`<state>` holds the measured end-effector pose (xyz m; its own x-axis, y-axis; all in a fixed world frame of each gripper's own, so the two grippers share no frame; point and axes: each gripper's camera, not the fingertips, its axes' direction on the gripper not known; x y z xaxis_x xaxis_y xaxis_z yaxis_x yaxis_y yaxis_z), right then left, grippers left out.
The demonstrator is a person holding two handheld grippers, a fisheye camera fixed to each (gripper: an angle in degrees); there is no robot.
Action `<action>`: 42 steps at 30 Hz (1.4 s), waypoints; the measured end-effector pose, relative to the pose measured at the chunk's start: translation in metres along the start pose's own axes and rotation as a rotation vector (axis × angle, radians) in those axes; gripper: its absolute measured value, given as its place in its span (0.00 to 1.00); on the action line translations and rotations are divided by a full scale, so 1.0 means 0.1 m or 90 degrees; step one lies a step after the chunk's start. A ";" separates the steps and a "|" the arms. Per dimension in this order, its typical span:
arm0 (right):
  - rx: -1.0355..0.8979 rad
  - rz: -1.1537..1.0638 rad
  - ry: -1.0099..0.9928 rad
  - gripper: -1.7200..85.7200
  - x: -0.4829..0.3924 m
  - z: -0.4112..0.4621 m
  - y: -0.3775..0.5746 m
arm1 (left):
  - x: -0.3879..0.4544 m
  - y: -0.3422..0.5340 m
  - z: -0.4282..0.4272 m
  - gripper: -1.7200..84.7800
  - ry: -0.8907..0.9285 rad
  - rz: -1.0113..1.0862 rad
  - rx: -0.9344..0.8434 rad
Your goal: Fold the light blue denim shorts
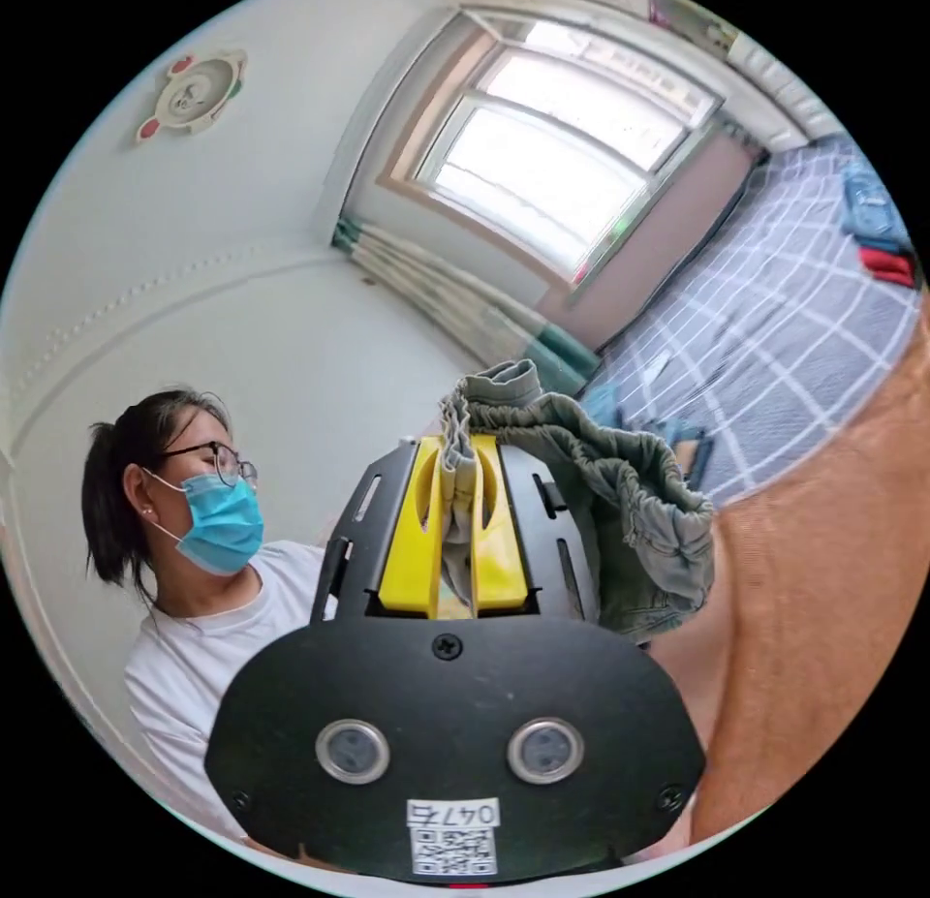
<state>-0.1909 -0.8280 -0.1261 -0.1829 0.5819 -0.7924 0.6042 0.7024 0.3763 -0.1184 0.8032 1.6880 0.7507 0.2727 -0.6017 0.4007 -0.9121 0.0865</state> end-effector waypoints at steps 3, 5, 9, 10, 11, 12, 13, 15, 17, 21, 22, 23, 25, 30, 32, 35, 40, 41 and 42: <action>-0.076 0.037 -0.121 0.03 0.05 0.91 -0.05 | -0.36 0.48 -0.86 0.01 -0.036 -0.055 0.037; -0.115 0.090 -0.238 0.03 0.08 1.64 -0.04 | -0.54 0.78 -1.40 0.01 -0.070 -0.081 0.050; -0.163 0.185 -0.386 0.03 0.03 2.70 0.06 | -0.70 1.08 -2.10 0.01 -0.143 -0.101 0.037; -0.184 0.200 -0.389 0.03 0.01 3.02 0.10 | -0.73 1.15 -2.32 0.01 -0.172 -0.106 0.039; -0.207 0.207 -0.365 0.03 0.00 3.32 0.15 | -0.77 1.23 -2.51 0.01 -0.201 -0.116 0.045; -0.220 0.207 -0.346 0.03 0.01 3.46 0.19 | -0.80 1.26 -2.60 0.01 -0.214 -0.121 0.049; -0.247 0.200 -0.290 0.04 0.05 3.72 0.27 | -0.87 1.34 -2.73 0.01 -0.234 -0.136 0.057; -0.293 0.169 -0.160 0.05 0.16 4.07 0.43 | -1.01 1.47 -2.82 0.01 -0.237 -0.160 0.062; -0.392 0.105 0.029 0.08 0.39 4.42 0.68 | -1.35 1.60 -2.64 0.01 -0.160 -0.194 0.024; -0.380 0.141 0.080 0.10 0.68 4.35 0.84 | -1.80 1.73 -2.03 0.01 -0.034 -0.227 -0.018; -0.368 0.148 0.082 0.10 0.71 4.27 0.83 | -1.95 1.76 -1.79 0.01 -0.015 -0.252 -0.028; -0.360 0.145 0.078 0.09 0.71 4.20 0.79 | -2.10 1.78 -1.53 0.01 0.004 -0.281 -0.048; -0.348 0.137 0.066 0.08 0.68 4.08 0.72 | -2.25 1.79 -1.16 0.01 0.043 -0.313 -0.088; -0.324 0.071 0.070 0.06 0.50 3.74 0.63 | -2.33 1.71 -0.94 0.01 0.037 -0.331 -0.127; -0.305 0.029 0.089 0.05 0.39 3.58 0.63 | -2.17 1.56 -1.12 0.01 0.029 -0.292 -0.082; -0.274 -0.019 0.112 0.05 0.26 3.40 0.65 | -1.88 1.28 -1.16 0.01 0.087 -0.235 -0.005; -0.263 -0.057 0.151 0.04 0.13 3.18 0.74 | -1.60 0.88 -0.35 0.01 0.021 -0.218 -0.084; -0.266 -0.060 0.157 0.04 0.11 3.12 0.78 | -1.60 0.87 -0.03 0.01 -0.003 -0.231 -0.135; -0.269 -0.061 0.160 0.03 0.11 3.09 0.80 | -1.61 0.89 0.14 0.01 -0.001 -0.241 -0.159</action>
<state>0.0952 -0.8921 -0.2531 -0.4342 0.5512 -0.7125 0.2188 0.8318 0.5102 -0.2106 0.6743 1.7816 0.5259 0.5728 -0.6287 0.7619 -0.6459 0.0489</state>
